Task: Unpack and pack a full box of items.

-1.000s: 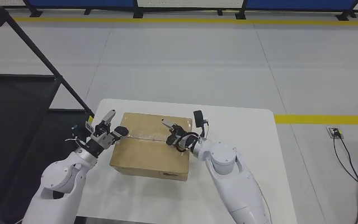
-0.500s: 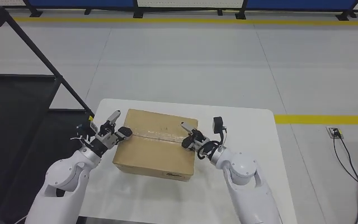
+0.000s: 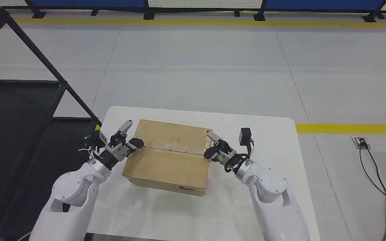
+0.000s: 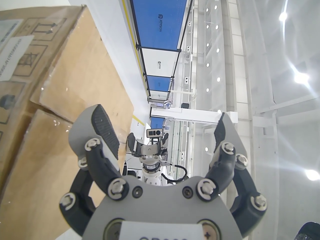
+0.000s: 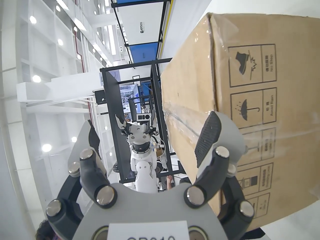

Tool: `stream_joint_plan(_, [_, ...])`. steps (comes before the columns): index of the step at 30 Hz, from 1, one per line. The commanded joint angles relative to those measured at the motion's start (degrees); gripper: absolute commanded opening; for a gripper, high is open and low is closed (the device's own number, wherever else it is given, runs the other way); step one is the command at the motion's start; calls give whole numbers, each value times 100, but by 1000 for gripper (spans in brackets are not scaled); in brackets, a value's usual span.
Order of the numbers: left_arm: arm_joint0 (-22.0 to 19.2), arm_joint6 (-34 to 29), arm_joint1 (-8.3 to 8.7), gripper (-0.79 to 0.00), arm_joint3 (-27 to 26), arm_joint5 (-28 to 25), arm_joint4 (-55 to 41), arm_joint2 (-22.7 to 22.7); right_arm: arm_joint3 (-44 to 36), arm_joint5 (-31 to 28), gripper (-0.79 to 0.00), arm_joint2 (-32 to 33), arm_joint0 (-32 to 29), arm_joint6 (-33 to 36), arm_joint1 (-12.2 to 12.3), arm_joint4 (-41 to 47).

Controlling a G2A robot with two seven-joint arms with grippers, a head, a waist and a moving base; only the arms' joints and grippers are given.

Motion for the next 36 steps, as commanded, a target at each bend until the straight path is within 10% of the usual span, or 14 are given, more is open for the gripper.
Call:
stream_joint_plan(1, [6, 6, -2, 0, -3, -2, 3, 2, 55, -25, 0, 63, -13, 25, 25, 80])
stream_joint_plan(23, [-76, 89, -37, 0, 159, 63, 166, 181, 1044, -569, 0, 224, 224, 740, 267, 818])
stream_joint_plan(36, [-40, 330, 9, 0, -125, -181, -475, -654, -55, -723, 0, 835, -803, -757, 444, 505])
